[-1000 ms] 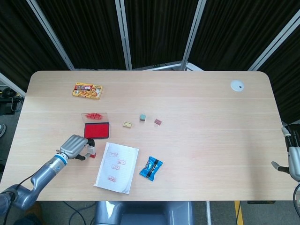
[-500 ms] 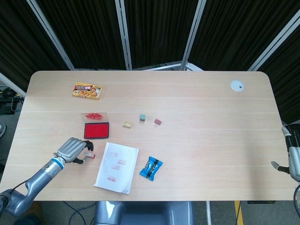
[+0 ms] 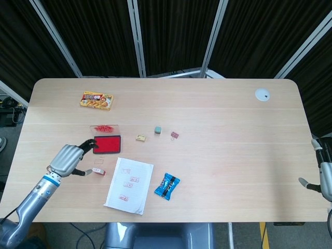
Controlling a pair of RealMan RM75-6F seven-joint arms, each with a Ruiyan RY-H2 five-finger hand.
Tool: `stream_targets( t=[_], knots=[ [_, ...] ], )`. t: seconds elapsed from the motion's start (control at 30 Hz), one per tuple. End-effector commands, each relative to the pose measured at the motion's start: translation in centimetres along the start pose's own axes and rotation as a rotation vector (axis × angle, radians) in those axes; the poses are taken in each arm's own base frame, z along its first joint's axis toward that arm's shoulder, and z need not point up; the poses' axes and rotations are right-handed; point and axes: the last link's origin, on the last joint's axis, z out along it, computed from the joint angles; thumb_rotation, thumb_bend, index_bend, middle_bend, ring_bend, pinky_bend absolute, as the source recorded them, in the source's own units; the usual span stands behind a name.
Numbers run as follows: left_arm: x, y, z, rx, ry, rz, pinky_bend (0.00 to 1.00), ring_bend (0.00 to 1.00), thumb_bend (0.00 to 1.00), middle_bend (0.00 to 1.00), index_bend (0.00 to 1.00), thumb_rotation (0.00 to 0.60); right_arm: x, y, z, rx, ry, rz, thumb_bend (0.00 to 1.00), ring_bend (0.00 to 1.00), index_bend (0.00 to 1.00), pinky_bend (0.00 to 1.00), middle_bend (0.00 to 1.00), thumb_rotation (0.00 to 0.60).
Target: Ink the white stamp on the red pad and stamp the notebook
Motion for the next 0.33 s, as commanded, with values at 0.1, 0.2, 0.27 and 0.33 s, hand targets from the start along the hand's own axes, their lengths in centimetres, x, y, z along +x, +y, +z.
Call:
stream_targets(
  t=[0.1, 0.2, 0.27, 0.33],
  knots=[
    [2.8, 0.3, -5.3, 0.121, 0.158, 0.057, 0.0, 0.0, 0.0, 0.0, 0.0, 0.6, 0.6, -0.1, -0.2, 0.018, 0.008, 0.024, 0.0, 0.0, 0.0, 0.0, 0.0, 0.6],
    [3.5, 0.5, -7.1, 0.173, 0.189, 0.095, 0.0, 0.0, 0.0, 0.0, 0.0, 0.6, 0.9, -0.2, -0.3, 0.028, 0.014, 0.028, 0.0, 0.0, 0.0, 0.0, 0.0, 0.6],
    [3.8, 0.7, -8.0, 0.195, 0.192, 0.105, 0.0, 0.0, 0.0, 0.0, 0.0, 0.6, 1.1, -0.2, -0.4, 0.036, 0.023, 0.02, 0.0, 0.0, 0.0, 0.0, 0.0, 0.6],
    [4.1, 0.7, -8.6, 0.202, 0.196, 0.108, 0.0, 0.0, 0.0, 0.0, 0.0, 0.6, 1.1, -0.3, -0.4, 0.039, 0.025, 0.025, 0.0, 0.0, 0.0, 0.0, 0.0, 0.6]
  ],
)
